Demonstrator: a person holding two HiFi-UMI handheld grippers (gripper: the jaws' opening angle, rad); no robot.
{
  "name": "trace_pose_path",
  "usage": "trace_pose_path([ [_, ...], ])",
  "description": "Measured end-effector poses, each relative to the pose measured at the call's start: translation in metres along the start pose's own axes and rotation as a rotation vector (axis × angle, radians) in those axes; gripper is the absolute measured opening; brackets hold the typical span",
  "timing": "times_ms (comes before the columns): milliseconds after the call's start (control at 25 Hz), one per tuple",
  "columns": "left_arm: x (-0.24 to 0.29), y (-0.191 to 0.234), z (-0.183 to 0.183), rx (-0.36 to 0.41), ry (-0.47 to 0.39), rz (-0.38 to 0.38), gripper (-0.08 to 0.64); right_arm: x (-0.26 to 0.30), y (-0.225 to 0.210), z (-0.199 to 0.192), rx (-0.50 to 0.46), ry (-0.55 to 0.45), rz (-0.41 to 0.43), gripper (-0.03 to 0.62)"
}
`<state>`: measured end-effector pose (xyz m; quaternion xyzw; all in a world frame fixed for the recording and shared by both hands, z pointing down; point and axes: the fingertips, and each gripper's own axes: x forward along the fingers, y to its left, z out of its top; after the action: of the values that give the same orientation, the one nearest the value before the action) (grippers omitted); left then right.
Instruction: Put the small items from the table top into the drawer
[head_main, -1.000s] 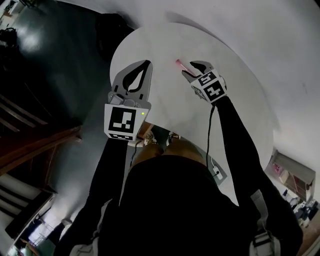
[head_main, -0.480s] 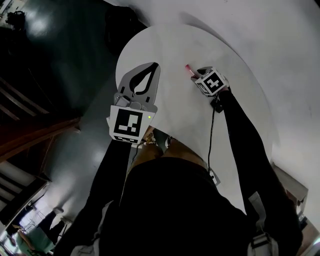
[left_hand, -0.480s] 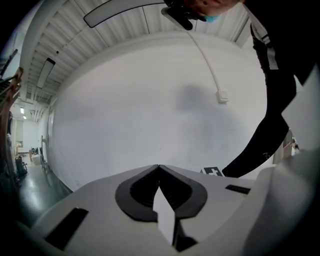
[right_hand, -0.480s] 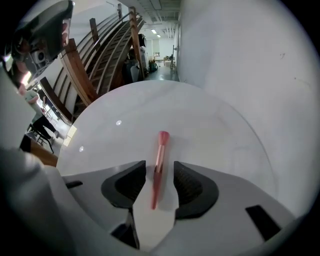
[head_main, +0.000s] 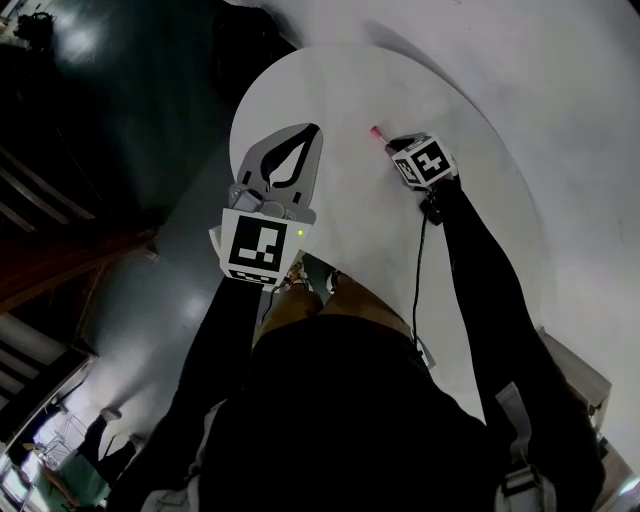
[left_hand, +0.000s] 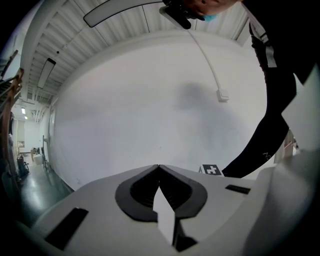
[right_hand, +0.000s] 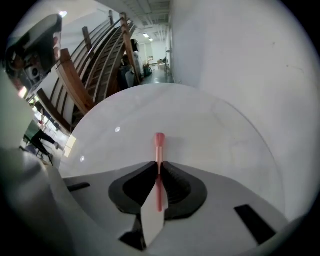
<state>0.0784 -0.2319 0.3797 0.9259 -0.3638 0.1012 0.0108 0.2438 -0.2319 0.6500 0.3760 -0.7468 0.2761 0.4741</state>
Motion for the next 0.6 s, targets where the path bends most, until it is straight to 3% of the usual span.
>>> trace_pose_path([
  [120, -0.007, -0.001, -0.001, 0.002, 0.005, 0.01, 0.015, -0.002, 0.0, 0.0, 0.079, -0.058, -0.026, 0.063],
  [280, -0.016, 0.001, 0.005, 0.029, 0.021, 0.009, 0.015, -0.026, -0.004, 0.01, 0.199, -0.245, -0.067, 0.063],
  [600, -0.044, -0.005, 0.019, 0.071, -0.022, -0.008, 0.015, -0.129, 0.036, 0.048, 0.281, -0.621, -0.191, 0.063],
])
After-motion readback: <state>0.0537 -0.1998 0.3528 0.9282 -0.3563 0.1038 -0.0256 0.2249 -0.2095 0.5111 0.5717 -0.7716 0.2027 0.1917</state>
